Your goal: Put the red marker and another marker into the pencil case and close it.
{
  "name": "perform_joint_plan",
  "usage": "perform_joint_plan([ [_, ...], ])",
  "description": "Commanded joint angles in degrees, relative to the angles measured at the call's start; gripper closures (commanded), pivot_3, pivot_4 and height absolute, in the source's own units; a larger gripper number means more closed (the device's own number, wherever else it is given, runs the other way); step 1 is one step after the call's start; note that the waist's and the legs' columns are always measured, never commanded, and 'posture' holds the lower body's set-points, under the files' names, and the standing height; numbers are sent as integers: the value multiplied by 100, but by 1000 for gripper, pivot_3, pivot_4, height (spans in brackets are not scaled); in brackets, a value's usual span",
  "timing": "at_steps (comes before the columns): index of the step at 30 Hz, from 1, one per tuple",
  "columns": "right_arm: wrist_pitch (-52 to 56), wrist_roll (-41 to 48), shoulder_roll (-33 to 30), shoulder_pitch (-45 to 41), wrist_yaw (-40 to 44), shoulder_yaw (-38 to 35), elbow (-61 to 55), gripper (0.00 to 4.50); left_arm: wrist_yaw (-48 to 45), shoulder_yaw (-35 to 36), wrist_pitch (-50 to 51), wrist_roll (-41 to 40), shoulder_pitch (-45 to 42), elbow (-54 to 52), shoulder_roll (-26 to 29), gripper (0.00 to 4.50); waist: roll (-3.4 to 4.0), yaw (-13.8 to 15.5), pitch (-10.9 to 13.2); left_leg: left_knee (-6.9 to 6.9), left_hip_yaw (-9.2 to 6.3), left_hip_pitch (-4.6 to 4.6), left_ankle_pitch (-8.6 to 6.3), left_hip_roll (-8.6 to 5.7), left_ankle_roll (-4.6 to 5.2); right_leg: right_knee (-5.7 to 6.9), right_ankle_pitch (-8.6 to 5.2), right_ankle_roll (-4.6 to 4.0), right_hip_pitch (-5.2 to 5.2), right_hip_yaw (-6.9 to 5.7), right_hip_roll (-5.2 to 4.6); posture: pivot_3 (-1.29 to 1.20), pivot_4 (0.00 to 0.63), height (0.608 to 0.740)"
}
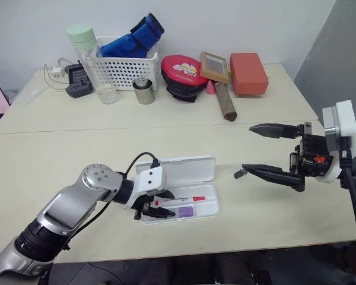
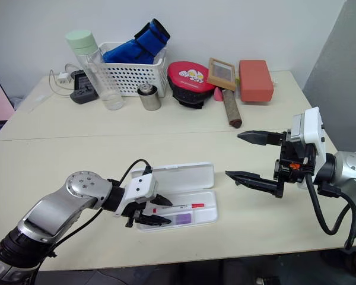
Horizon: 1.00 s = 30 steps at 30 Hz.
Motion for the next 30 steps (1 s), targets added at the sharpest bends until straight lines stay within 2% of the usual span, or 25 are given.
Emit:
perform_joint_plan([
  [1,-66,125,-29,-60,-9,-74,-157,0,-49,89,-1,-77,21,-163,57,1550,0,0,0,0,0,0,0,0,0,0,0,0,0,1,0,0,150,740],
  [3,-68,129,-27,-62,-6,-73,-156,0,-45,93,-11,-57,7,-137,60,1216,0,0,0,0,0,0,0,0,0,0,0,0,0,0,0,0,150,740],
  [7,-59,147,-36,-49,5,-82,-163,0,-10,261,207,-299,-138,-183,-51,832,0,-1,0,0,0,0,0,0,0,0,0,0,0,0,0,0,150,740],
  [8,-53,158,-42,-40,16,-92,-162,0,-20,308,274,-370,-168,-231,-48,599,0,0,0,0,1,0,0,0,0,0,0,0,0,0,0,0,150,740],
  [10,-36,169,-66,-10,46,-99,-165,0,-43,433,364,-555,-192,-315,-31,466,0,0,0,1,-1,-1,0,0,0,0,0,0,0,-1,0,0,150,740],
  [11,-26,179,-77,15,64,-104,-160,0,-33,518,426,-674,-195,-348,-47,124,0,0,0,1,-1,-1,0,0,0,0,0,0,0,-1,0,0,150,740],
  [12,-22,186,-86,34,82,-110,-151,0,-15,570,479,-763,-200,-374,-59,33,0,0,0,1,0,0,0,0,0,0,0,0,0,0,0,0,150,740],
  [17,-35,114,-125,89,188,-81,-50,0,192,1127,807,-1554,-320,-511,-376,13,0,2,0,2,0,-1,0,0,0,0,0,0,0,-1,0,0,150,740],
  [23,-108,-294,-159,123,356,168,332,0,843,1855,1355,-2657,-914,-571,-1025,13,-1,3,0,8,-2,-1,1,-1,0,1,3,5,5,-3,0,0,150,740],
  [25,-217,-667,-245,120,486,412,529,0,1115,1805,1345,-2527,-1041,-533,-1110,13,-1,-5,0,9,2,1,1,-1,0,1,4,7,5,0,0,0,150,740],
  [28,-561,-1930,-382,-78,515,1438,1317,0,1383,1709,1113,-2294,-1109,-512,-1222,13,-1,-26,0,7,10,7,1,0,0,1,4,7,5,6,1,0,150,740],
  [30,-682,-2355,-292,-212,468,1799,1670,0,1417,1672,1013,-2241,-1091,-524,-1250,13,-1,-25,-1,7,10,8,2,0,-1,2,4,7,4,6,2,0,150,740],
])
